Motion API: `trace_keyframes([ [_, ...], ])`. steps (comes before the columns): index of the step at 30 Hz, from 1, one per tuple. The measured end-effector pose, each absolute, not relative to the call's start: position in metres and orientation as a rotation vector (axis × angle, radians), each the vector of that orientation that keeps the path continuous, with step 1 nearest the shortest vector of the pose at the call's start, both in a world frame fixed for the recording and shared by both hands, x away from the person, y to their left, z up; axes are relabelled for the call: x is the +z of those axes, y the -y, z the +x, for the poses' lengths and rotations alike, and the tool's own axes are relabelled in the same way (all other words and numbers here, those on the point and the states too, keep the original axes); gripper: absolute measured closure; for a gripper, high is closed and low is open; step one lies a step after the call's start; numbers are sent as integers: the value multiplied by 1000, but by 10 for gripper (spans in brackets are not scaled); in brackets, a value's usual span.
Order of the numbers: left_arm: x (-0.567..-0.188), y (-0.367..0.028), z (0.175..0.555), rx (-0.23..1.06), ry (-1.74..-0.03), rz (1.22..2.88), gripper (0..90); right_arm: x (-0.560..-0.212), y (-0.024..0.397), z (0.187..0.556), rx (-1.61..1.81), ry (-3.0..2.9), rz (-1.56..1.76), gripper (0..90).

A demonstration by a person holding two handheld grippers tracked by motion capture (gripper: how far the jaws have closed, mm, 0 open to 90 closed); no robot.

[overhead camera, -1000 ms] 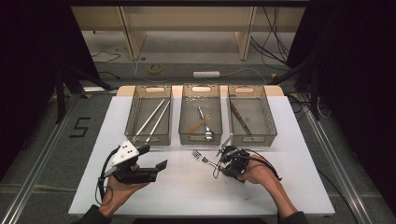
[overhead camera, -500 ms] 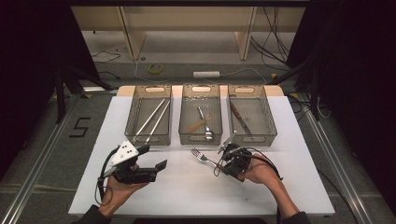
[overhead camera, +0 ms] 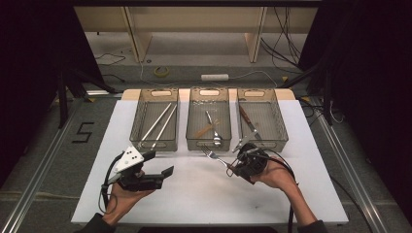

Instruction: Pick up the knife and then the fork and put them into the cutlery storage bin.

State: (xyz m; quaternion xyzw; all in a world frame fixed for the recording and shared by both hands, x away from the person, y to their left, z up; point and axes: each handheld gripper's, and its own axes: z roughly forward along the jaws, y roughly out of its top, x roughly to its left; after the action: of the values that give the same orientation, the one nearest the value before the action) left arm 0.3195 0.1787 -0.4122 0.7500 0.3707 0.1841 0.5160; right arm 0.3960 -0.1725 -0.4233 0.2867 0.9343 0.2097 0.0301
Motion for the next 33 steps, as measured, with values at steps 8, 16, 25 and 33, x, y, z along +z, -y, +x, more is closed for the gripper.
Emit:
trace_keyframes([
  [8, -413, -178, 320, 442, -894, 1797, 160, -412, 184, 399, 735, -2831, 902, 774],
  [16, -413, -178, 320, 442, -896, 1796, 160, -400, 197, 405, 814, -2776, 936, 774],
  [25, -413, -176, 320, 444, -893, 1802, 160, -383, 207, 415, 894, -2689, 975, 774],
  [33, -413, -178, 321, 445, -897, 1794, 160, -370, 211, 436, 943, -2615, 1045, 774],
])
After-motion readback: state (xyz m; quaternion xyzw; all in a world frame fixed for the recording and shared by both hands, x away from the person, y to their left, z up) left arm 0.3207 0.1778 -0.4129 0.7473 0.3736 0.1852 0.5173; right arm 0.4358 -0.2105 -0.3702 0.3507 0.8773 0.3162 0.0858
